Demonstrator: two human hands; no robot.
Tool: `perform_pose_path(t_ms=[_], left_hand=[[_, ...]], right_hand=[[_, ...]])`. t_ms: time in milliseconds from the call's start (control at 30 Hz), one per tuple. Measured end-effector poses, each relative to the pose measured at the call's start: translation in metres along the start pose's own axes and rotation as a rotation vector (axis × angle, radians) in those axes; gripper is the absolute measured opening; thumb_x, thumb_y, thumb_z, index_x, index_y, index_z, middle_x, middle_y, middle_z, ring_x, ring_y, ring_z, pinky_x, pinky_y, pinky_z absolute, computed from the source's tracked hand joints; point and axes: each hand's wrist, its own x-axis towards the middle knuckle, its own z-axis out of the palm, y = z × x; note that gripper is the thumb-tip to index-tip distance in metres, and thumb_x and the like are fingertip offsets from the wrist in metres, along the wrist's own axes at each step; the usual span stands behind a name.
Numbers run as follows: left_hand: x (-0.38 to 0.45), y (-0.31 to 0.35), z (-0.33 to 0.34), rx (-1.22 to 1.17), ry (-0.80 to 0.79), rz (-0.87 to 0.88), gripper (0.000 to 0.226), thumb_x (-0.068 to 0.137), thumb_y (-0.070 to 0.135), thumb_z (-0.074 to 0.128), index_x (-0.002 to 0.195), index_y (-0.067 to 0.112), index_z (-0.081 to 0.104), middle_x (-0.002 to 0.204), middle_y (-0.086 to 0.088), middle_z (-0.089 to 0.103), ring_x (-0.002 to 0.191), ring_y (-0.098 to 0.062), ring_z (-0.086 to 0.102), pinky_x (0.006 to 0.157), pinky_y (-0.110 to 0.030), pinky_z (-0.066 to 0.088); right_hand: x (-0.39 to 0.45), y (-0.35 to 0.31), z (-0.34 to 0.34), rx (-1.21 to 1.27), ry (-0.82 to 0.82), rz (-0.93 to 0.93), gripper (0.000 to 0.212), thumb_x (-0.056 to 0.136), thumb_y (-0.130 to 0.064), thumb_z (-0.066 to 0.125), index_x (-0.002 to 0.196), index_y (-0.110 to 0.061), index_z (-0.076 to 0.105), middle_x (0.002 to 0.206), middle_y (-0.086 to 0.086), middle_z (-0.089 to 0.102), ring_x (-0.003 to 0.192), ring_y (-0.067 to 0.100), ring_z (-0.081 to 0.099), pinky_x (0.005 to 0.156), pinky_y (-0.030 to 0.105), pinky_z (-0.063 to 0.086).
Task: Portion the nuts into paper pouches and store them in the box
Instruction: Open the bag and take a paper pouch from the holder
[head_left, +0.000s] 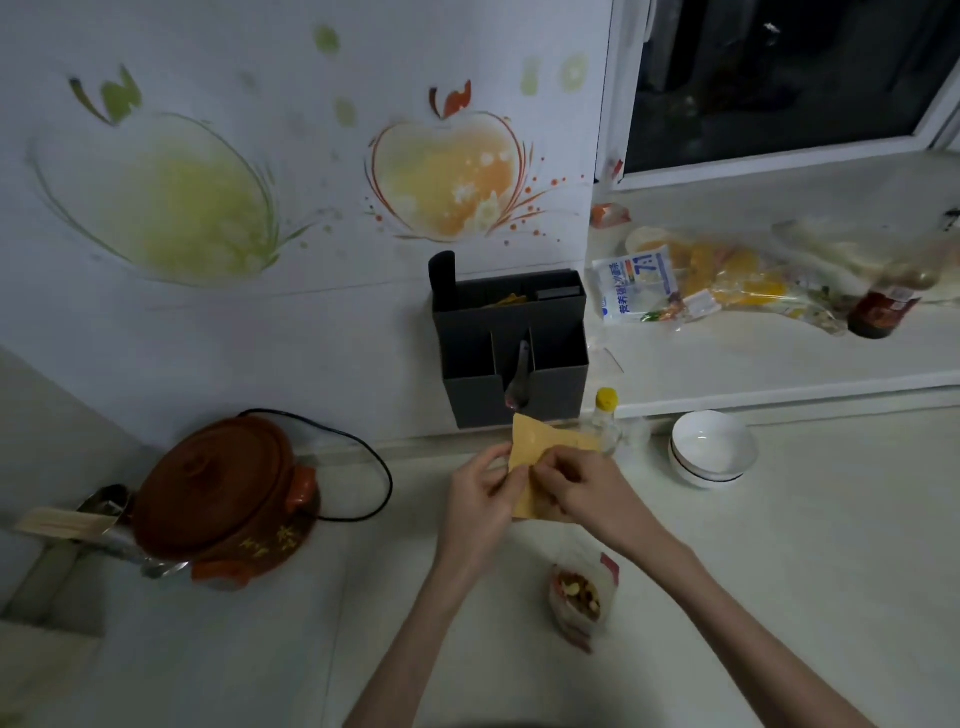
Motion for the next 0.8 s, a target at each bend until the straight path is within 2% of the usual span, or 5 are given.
perform_pose_path(t_ms=[167,300,567,700,800], left_hand=[[-0.002,0.006,-0.002,-0.17,-0.077,-0.08,0.024,0.1,0.017,0.049,0.102,0.021,0.072,0.095,0.003,0.074,0.092,-0.013,0.07,0.062,-0.025,0.056],[-0.001,0.007,-0.004,-0.134,-0.107,-0.052,0.022,0.098,0.015,0.053,0.102,0.025,0.072,0.095,0.004,0.074,0.093,-0.011,0.07,0.066,-0.028,0.059],[0.001,0.009,-0.007,-0.125,-0.21,-0.049,0.025,0.098,0.009,0.051,0.103,0.023,0.071,0.094,0.003,0.075,0.093,-0.012,0.071,0.069,-0.029,0.059],[0.003,0.009,-0.003,-0.068,-0.223,-0.045,0.032,0.097,0.003,0.05,0.1,0.026,0.071,0.092,-0.004,0.076,0.088,-0.014,0.072,0.07,-0.031,0.06],[0.006,0.01,-0.002,-0.082,-0.244,-0.054,0.032,0.096,0.005,0.052,0.101,0.03,0.071,0.094,0.001,0.076,0.09,-0.013,0.072,0.07,-0.033,0.06]], right_hand=[[0.002,-0.001,0.001,0.0,0.008,0.006,0.035,0.096,-0.034,0.048,0.064,-0.019,0.051,0.066,0.004,0.056,0.063,0.016,0.051,0.066,0.037,0.044],[0.002,-0.007,0.0,0.02,-0.037,-0.002,0.049,0.097,-0.045,0.04,0.066,-0.011,0.056,0.062,0.002,0.053,0.061,0.014,0.049,0.063,0.031,0.039],[0.0,-0.008,-0.002,0.031,-0.036,0.017,0.054,0.095,-0.05,0.039,0.067,-0.008,0.057,0.063,0.006,0.053,0.061,0.016,0.048,0.064,0.034,0.038],[0.001,-0.009,-0.002,-0.025,-0.01,0.037,0.051,0.096,-0.047,0.044,0.066,-0.007,0.059,0.062,0.01,0.055,0.059,0.017,0.049,0.062,0.037,0.039],[0.0,-0.01,-0.004,-0.06,0.015,0.012,0.052,0.097,-0.042,0.043,0.065,-0.006,0.06,0.067,0.018,0.062,0.059,0.017,0.052,0.065,0.04,0.045]])
